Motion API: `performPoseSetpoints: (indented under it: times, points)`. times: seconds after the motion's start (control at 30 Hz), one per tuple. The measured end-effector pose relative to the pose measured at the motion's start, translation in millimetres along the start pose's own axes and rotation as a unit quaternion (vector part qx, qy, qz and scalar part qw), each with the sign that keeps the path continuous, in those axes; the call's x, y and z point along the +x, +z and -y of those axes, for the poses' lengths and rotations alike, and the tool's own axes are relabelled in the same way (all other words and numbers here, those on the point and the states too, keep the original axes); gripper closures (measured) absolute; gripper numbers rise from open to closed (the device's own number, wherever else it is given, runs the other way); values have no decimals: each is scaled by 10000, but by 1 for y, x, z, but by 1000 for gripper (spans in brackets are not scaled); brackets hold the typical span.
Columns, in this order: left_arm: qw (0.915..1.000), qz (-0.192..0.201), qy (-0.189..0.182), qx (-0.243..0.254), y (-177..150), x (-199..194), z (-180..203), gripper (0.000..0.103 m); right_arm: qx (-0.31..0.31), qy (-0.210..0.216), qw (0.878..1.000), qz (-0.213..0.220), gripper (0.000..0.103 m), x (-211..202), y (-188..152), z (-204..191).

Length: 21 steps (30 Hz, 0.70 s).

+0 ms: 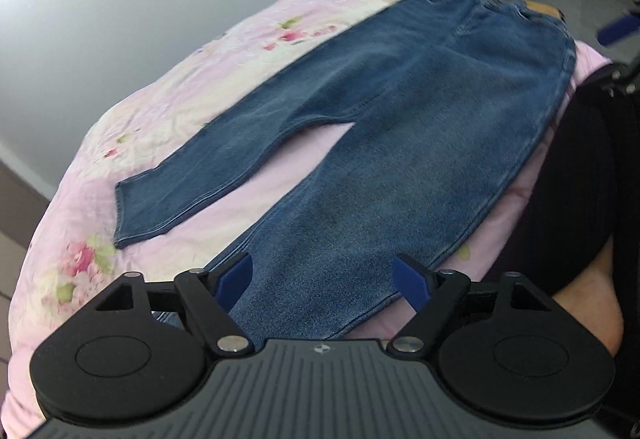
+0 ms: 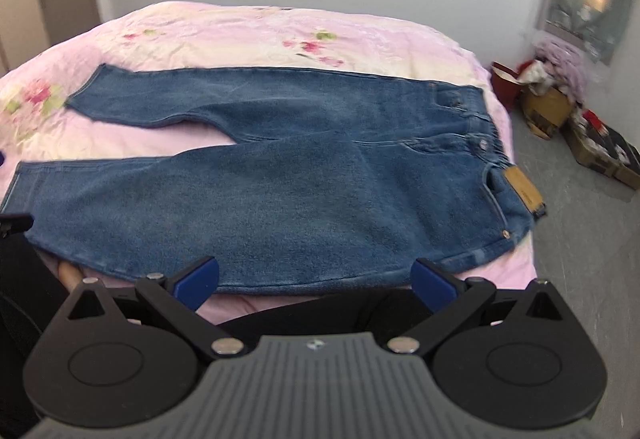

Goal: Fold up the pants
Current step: 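Move the right tool to the waistband and grasp it while the left tool approaches the hem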

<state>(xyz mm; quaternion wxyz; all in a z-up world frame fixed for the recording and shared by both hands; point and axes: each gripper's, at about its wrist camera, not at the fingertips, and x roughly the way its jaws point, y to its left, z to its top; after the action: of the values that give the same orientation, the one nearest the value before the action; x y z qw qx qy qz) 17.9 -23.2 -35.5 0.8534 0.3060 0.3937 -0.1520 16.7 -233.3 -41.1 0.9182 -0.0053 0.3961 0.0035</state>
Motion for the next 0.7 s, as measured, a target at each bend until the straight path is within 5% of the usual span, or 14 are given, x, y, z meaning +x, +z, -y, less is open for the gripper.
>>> performPoseSetpoints:
  times: [0.17, 0.23, 0.4, 0.53, 0.7]
  points:
    - [9961, -143, -621, 606, -3, 25, 5, 13, -1090, 215, 9935, -232, 7, 29, 5, -3]
    - [9921, -239, -752, 977, -6, 38, 15, 13, -1526, 328, 9866, -473, 19, 47, 6, -8]
    - [9827, -453, -866, 1571, -8, 72, 40, 13, -2088, 805, 9696, -990, 23, 93, 3, -27]
    - [9772, -709, -901, 1785, -7, 98, 48, 13, -2682, 759, 9525, -1229, 23, 122, -7, -47]
    - [9714, -956, -805, 2020, -13, 124, 64, 13, -2800, 722, 9463, -1446, 20, 146, -4, -56]
